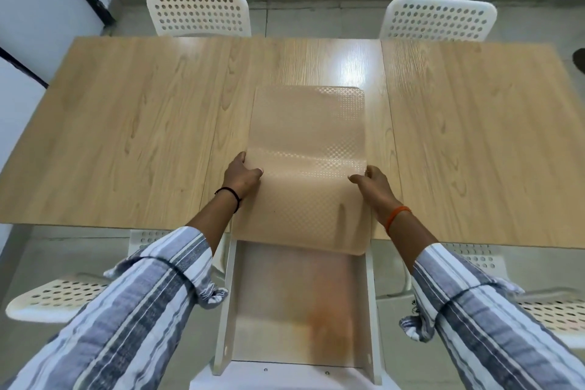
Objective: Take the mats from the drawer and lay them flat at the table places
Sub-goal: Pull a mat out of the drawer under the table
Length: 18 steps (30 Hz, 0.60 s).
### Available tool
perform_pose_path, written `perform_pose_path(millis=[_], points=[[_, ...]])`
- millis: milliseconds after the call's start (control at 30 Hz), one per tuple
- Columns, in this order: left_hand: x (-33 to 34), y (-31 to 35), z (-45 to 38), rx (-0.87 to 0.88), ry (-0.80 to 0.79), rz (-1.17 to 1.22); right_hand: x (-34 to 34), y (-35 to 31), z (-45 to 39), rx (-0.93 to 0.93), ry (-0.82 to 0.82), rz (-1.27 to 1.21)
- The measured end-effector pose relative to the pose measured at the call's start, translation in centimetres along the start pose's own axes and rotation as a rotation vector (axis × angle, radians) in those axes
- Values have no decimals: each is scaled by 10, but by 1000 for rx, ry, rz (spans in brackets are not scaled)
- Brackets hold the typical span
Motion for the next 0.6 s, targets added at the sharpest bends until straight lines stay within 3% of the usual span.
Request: perform_pose_path(millis=[133, 433, 600], points=[[-1, 9, -5, -14, -15, 15, 3, -10, 2, -47, -58, -56], [-6, -39, 13, -38, 161, -67, 8, 19, 41, -118, 16, 256], [1, -44, 24, -22, 144, 10, 17, 15, 47, -123, 32, 171]])
Point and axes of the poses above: each hand's wrist, its own z-axis away from the middle knuckle, its own x-axis out of the palm, y = z × x, the point moved 8 cm from there along -z, towards the middle knuckle, and after that the axes turned 15 degrees about -x, right-handed, at the moved point
